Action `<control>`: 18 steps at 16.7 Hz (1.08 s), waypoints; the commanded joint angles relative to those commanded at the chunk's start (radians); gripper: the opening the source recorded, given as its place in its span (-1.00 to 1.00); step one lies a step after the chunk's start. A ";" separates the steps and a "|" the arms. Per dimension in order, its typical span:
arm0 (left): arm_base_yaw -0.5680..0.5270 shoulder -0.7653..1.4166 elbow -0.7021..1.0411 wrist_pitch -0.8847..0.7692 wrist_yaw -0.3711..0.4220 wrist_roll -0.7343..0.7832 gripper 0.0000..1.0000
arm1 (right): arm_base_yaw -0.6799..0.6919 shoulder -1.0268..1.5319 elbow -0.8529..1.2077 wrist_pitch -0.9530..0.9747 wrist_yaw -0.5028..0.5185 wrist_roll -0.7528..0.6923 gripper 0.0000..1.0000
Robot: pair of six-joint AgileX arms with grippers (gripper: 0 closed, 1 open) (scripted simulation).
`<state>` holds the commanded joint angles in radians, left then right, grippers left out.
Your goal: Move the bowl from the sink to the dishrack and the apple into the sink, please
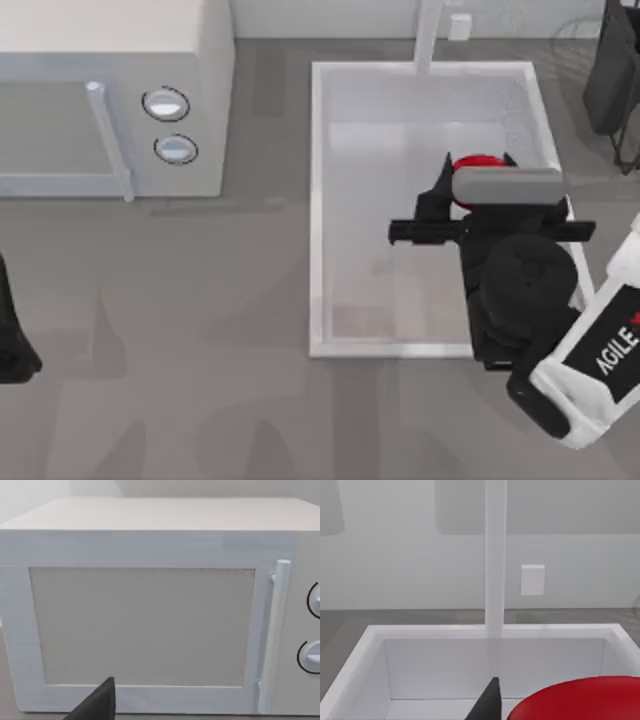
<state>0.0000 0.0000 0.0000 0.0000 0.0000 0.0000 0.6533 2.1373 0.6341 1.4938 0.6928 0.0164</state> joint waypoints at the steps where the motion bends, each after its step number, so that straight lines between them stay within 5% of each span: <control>1: 0.000 0.000 0.000 0.000 0.000 0.000 1.00 | -0.001 0.033 -0.008 0.041 -0.002 0.000 -1.00; 8: 0.000 0.000 0.000 0.000 0.000 0.000 1.00 | -0.004 0.094 -0.025 0.119 -0.008 0.000 -1.00; 18: 0.000 0.000 0.000 0.000 0.000 0.000 1.00 | -0.004 0.094 -0.025 0.119 -0.008 0.000 0.51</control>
<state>0.0000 0.0000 0.0000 0.0000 0.0000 0.0000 0.6491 2.2314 0.6086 1.6129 0.6848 0.0160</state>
